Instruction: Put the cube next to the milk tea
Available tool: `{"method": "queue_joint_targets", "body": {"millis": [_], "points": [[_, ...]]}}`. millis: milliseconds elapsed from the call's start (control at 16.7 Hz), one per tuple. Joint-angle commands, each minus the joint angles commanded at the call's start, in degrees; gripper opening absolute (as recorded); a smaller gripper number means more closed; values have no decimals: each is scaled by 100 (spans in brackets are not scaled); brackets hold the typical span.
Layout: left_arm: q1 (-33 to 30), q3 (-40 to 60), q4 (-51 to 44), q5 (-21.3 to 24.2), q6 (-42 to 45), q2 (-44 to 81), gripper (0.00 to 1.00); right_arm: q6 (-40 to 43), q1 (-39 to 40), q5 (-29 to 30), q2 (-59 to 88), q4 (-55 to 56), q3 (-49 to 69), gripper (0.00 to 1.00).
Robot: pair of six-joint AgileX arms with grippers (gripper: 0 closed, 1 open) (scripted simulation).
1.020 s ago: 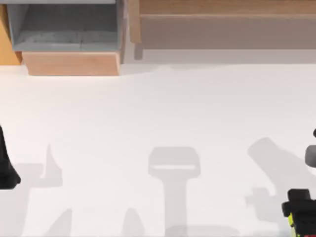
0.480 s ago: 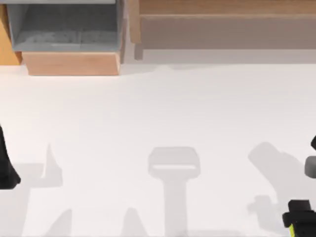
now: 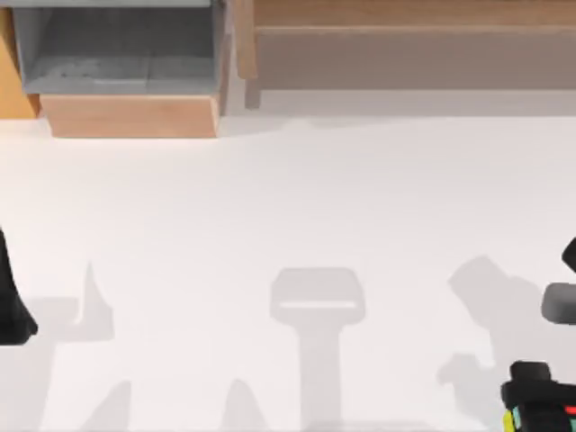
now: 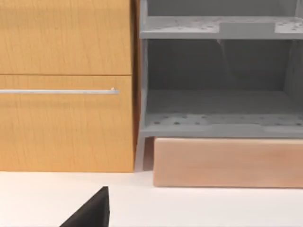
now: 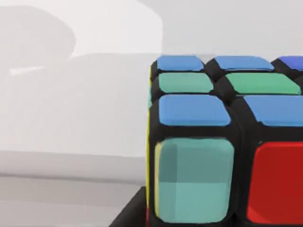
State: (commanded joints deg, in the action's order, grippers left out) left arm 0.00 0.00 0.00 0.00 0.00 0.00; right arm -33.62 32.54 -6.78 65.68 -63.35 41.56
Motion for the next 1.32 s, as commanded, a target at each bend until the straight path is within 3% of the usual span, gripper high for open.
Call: {"method": "queue_joint_targets", "body": {"millis": [480, 1320], "points": [[0, 0, 0, 0, 0, 0, 100, -248, 204, 7, 185, 165, -69, 0], [0, 0, 0, 0, 0, 0, 100, 119, -14, 656, 82, 360, -486, 0]]}}
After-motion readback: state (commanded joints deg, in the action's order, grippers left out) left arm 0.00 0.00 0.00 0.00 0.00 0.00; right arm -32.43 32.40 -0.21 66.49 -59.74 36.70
